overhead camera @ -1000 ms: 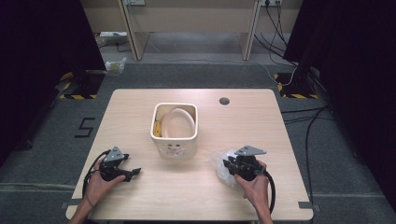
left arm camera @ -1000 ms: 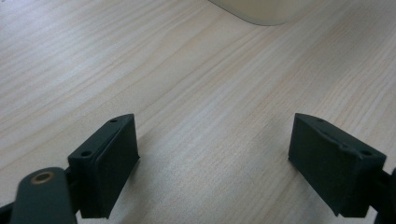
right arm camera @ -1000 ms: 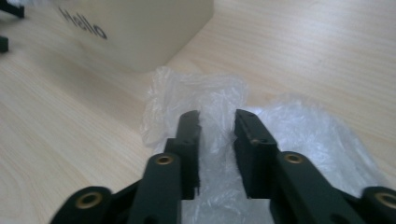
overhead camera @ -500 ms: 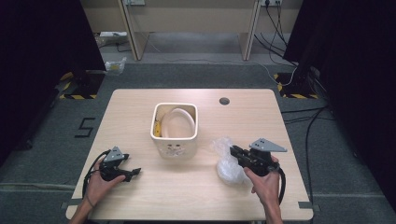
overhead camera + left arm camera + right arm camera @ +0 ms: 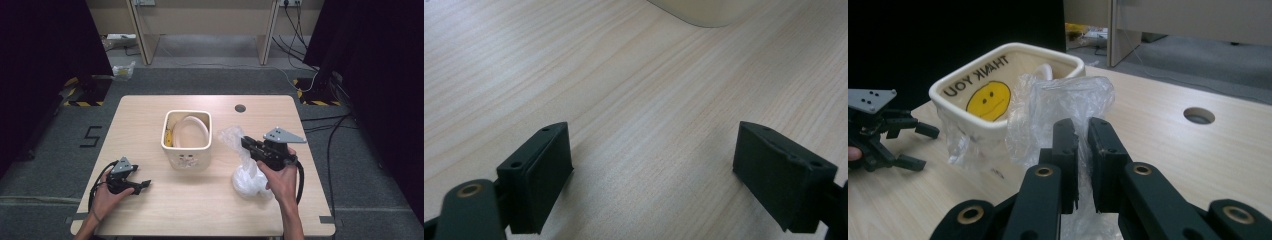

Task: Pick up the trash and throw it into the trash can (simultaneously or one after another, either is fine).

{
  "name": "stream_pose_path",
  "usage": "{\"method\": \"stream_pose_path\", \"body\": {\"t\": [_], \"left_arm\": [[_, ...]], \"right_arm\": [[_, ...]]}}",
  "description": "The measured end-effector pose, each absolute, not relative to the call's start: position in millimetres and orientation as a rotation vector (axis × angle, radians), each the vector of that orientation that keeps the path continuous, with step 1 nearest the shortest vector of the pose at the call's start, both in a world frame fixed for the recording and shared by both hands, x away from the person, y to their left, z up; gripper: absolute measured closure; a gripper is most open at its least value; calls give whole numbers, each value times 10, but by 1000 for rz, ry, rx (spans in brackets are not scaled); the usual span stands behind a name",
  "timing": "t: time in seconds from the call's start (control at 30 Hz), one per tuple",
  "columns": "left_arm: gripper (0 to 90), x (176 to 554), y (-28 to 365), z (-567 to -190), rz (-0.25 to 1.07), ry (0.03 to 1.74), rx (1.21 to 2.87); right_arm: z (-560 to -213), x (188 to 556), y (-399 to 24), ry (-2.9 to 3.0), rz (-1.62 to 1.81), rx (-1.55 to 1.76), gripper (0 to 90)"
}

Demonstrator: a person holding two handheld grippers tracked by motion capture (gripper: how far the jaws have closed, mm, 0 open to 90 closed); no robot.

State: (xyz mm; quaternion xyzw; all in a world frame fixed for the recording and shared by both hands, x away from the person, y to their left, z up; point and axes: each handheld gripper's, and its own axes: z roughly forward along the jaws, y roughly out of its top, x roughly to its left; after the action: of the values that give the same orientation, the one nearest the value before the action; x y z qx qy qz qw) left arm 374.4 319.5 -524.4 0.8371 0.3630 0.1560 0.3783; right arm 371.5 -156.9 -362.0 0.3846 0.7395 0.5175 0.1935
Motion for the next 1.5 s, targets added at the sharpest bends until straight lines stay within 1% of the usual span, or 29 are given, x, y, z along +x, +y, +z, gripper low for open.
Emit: {"method": "stream_pose_path", "body": {"t": [0.13, 0.27, 0.67, 1.03, 1.33, 1.5], "left_arm": [[149, 3744, 3195, -5244, 399, 928, 2139], [149, 3745, 3196, -5244, 398, 927, 2140], [148, 3744, 3195, -5244, 398, 928, 2139], [148, 3745, 3195, -5245, 398, 928, 2137], [148, 3746, 3196, -5246, 397, 927, 2137], [149, 3746, 3196, -5246, 396, 928, 2137]], "right_arm": [[-3534, 3780, -1494, 2071, 1471, 1067, 830], [-3399, 3894, -1330, 2074, 1478, 1035, 830], [-3236, 4155, -990, 2113, 1483, 996, 831], [-3211, 4382, -669, 2153, 1487, 974, 830], [-3276, 4589, -324, 2212, 1460, 977, 829], [-3276, 4663, -207, 2220, 1456, 977, 828]]}}
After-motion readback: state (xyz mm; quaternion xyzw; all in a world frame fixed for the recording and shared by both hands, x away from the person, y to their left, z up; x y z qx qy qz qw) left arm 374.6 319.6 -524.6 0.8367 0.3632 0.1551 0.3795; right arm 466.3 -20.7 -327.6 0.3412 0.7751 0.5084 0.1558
